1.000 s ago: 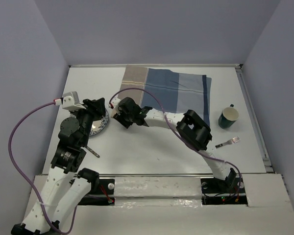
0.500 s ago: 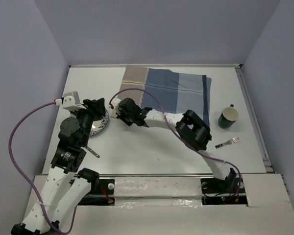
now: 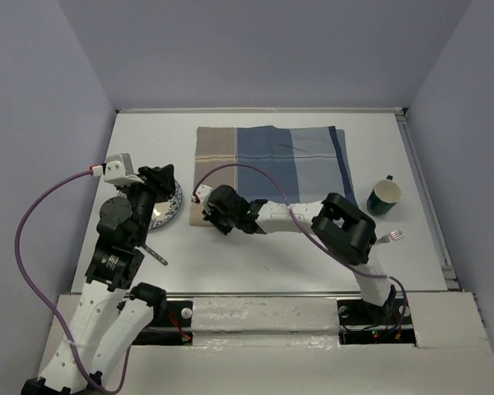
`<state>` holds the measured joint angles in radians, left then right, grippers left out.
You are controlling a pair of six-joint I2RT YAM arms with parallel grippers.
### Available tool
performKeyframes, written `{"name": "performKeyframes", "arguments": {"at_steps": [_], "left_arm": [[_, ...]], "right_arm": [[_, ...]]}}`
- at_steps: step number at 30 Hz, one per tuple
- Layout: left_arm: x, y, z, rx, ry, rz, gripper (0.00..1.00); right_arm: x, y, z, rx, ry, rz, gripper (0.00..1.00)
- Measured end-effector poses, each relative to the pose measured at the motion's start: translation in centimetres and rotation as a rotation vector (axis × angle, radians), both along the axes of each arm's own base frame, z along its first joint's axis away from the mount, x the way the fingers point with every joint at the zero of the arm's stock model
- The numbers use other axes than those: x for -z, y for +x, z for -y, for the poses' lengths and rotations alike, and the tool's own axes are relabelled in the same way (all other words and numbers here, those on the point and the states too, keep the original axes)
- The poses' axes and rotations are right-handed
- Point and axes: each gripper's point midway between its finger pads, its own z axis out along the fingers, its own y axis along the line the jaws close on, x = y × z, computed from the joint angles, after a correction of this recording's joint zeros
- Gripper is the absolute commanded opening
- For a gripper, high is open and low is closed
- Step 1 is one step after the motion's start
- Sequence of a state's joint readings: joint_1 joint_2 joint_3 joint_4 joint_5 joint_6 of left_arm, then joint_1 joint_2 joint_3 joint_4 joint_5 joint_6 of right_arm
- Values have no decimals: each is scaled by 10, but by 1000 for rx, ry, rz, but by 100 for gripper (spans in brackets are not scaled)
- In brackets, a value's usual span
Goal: Set the dinner table for one person
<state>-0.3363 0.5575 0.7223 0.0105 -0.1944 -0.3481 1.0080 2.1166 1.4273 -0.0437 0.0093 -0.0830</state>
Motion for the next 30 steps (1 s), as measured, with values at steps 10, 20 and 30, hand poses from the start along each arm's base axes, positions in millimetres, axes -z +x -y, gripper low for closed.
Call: {"name": "performKeyframes", "arguments": {"at_steps": [10, 20, 30], "left_arm": [[-5, -3, -1, 8, -5, 19, 50], [-5, -3, -2, 9, -5, 23, 50], [-5, -3, -2, 10, -5, 23, 53]], "right_arm": [[-1, -68, -22, -68, 39, -98, 0], [-6, -63, -28, 106, 101, -172, 0], [-24, -48, -45, 240, 183, -201, 64]]}}
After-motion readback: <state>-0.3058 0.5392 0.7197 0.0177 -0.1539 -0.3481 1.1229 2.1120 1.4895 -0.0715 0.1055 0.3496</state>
